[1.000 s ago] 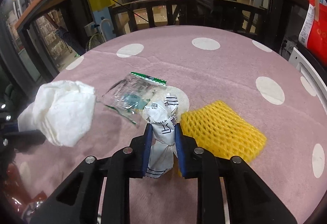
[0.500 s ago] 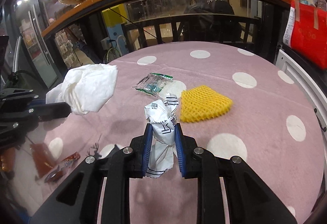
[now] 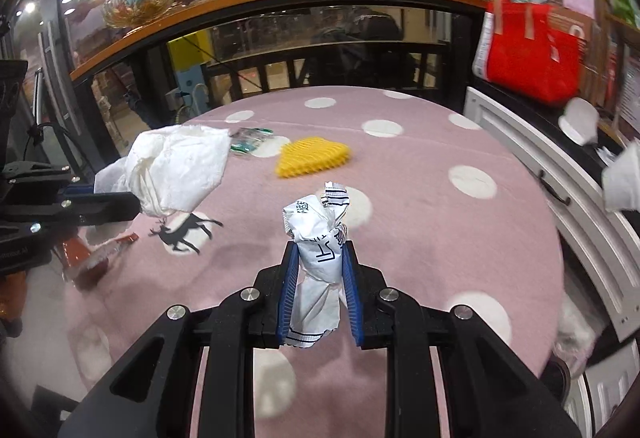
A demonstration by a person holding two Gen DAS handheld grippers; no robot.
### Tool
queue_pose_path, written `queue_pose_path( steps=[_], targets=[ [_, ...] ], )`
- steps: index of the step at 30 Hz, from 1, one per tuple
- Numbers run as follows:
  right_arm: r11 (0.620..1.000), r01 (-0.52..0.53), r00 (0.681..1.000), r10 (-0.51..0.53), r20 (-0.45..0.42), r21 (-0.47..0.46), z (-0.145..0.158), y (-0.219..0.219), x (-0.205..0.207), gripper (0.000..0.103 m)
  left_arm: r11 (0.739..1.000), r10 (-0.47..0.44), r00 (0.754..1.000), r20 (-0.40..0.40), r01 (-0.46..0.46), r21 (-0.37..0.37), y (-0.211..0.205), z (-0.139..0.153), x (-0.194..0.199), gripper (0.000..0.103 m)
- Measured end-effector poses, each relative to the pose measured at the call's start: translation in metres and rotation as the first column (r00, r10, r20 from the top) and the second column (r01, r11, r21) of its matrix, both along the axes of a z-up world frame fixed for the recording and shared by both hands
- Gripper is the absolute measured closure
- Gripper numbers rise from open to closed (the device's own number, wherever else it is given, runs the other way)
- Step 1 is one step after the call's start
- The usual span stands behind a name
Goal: Collect trash
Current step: 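Carry the white tissue and striped wrapper over the black bin, then open the right tool to drop the wrapper while left tool releases the tissue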
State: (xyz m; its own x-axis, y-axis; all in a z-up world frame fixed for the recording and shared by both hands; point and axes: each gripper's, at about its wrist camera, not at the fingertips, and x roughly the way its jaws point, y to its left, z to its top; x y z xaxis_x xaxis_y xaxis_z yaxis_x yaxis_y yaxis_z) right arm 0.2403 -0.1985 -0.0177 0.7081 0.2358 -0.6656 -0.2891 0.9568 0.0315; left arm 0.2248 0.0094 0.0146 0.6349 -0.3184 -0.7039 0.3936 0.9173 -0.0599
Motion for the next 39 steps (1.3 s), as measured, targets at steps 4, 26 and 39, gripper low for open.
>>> queue_pose_path(
  steps=[4, 26, 39],
  targets=[
    [0.997, 0.077, 0.997, -0.077, 0.003, -0.001, -0.002, -0.033, -0.023, 0.081, 0.998, -0.048, 0.999, -0.019, 0.047, -0.035, -0.026, -0.011, -0.006, 0.095],
    [0.895, 0.446, 0.893, -0.444, -0.079, 0.006, -0.052, -0.171, -0.115, 0.081, 0.971, -0.215, 0.976, -0.036, 0.210, -0.115, -0.135, -0.041, -0.027, 0.095],
    [0.823, 0.566, 0.796, -0.559, -0.232, -0.041, -0.122, -0.225, -0.116, 0.081, 0.948, -0.297, 0.954, -0.026, 0.292, -0.130, -0.184, -0.040, -0.033, 0.095]
  ],
)
